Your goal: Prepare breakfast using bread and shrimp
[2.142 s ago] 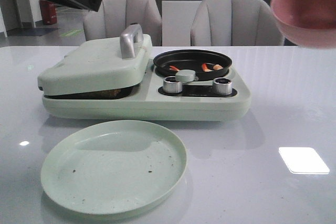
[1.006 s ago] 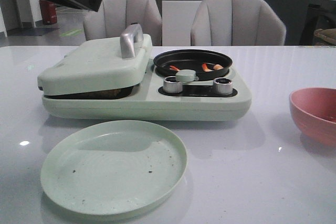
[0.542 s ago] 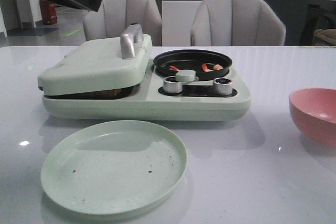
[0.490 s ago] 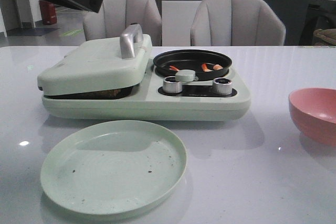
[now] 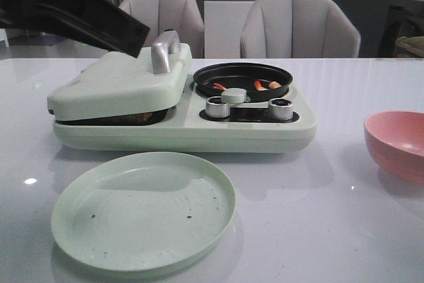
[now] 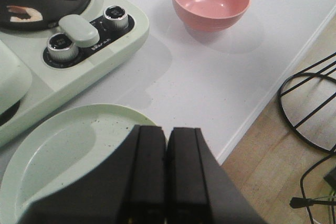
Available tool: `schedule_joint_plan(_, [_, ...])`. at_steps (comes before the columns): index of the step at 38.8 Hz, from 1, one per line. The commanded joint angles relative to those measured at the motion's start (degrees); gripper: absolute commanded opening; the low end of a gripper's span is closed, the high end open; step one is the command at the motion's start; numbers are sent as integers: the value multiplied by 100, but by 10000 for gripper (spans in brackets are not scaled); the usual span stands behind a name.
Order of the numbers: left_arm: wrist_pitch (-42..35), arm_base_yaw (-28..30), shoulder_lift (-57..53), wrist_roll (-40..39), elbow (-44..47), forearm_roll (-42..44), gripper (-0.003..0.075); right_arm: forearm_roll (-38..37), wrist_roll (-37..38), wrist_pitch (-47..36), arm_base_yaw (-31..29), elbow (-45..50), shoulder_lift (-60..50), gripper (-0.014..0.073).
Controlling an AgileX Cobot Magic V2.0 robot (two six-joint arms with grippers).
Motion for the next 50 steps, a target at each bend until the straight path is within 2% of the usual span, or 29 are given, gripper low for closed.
schedule_joint_plan(1, [-357, -47, 86, 11, -173, -82, 99, 0, 8, -238, 3, 113, -536, 422])
schedule_joint_plan(12, [-413, -47, 710, 11, -173, -156, 100, 2, 8, -290, 3, 534, -1337, 64])
schedule_joint_plan(14, [-439, -47, 836, 11, -184, -169, 99, 2, 8, -311, 3, 574, -1352, 30])
schedule_joint_plan(26, [-619, 388, 582, 11, -194, -390, 99, 27, 8, -269, -3, 618, -1352, 35])
schedule_joint_plan(38, [215, 1211, -664, 11, -194, -364, 99, 25, 8, -254, -3, 618, -1352, 35])
schedule_joint_plan(47, [52, 1515, -1626, 11, -194, -344, 100, 25, 8, -254, -3, 618, -1352, 35])
schedule_joint_plan(50, [-339, 1515, -1823, 11, -194, 172, 100, 25, 8, -254, -3, 618, -1352, 35])
